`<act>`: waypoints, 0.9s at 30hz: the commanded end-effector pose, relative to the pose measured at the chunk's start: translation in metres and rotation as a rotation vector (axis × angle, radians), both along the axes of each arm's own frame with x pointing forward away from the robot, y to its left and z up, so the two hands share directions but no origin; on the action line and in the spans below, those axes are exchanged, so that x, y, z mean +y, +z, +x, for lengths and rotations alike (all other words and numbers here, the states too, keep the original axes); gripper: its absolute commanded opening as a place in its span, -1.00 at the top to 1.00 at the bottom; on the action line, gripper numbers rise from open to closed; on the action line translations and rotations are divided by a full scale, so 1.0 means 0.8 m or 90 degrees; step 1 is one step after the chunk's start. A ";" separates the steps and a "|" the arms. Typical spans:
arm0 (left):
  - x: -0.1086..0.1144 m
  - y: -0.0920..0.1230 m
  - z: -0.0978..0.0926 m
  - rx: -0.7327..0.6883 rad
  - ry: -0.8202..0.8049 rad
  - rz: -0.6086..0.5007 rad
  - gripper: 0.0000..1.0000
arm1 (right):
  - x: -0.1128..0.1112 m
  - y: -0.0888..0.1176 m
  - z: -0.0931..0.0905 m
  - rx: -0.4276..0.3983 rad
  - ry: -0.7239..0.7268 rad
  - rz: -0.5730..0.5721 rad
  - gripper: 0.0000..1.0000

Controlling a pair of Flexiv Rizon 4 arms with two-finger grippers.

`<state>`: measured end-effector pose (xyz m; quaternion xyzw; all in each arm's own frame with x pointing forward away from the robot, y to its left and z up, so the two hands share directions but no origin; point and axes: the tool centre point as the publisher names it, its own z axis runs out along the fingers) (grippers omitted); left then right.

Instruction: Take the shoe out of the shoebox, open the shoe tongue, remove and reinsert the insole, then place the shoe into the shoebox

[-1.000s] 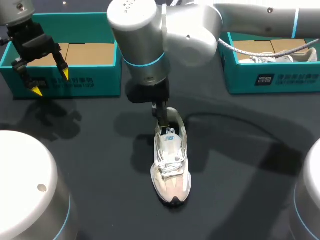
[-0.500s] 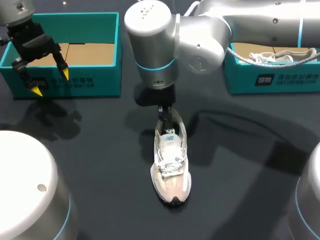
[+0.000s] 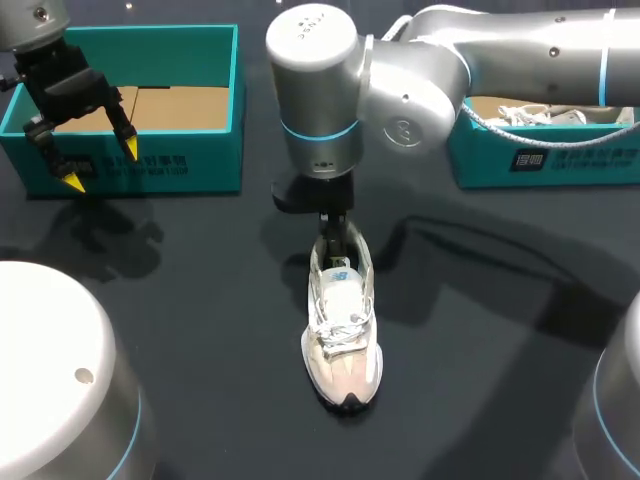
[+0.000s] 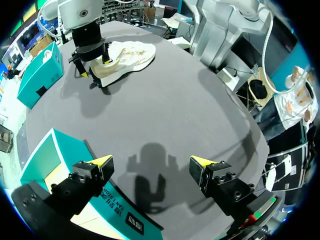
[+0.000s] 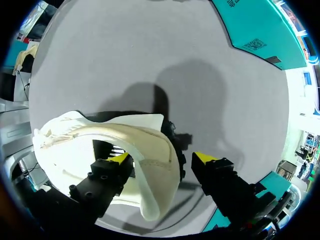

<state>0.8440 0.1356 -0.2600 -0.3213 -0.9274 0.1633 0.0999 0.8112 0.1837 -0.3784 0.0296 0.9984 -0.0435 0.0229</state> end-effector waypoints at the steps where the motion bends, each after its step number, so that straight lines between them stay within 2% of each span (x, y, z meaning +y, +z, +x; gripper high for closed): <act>1: 0.001 0.000 0.000 0.000 -0.001 0.001 -1.00 | -0.003 -0.001 -0.002 0.004 -0.004 0.009 0.06; 4: 0.001 0.000 0.000 0.000 -0.001 0.001 -1.00 | -0.003 -0.001 -0.004 0.007 -0.008 0.014 0.37; 7: 0.001 0.000 0.000 0.000 -0.001 0.001 -1.00 | -0.003 -0.001 -0.007 0.011 -0.011 0.017 0.97; 17: 0.001 0.000 0.000 0.000 -0.001 0.001 -1.00 | -0.006 0.020 -0.015 0.012 -0.030 0.008 1.00; 27: 0.001 0.000 0.000 0.000 -0.001 0.001 -1.00 | -0.034 0.086 -0.011 -0.005 -0.047 -0.043 1.00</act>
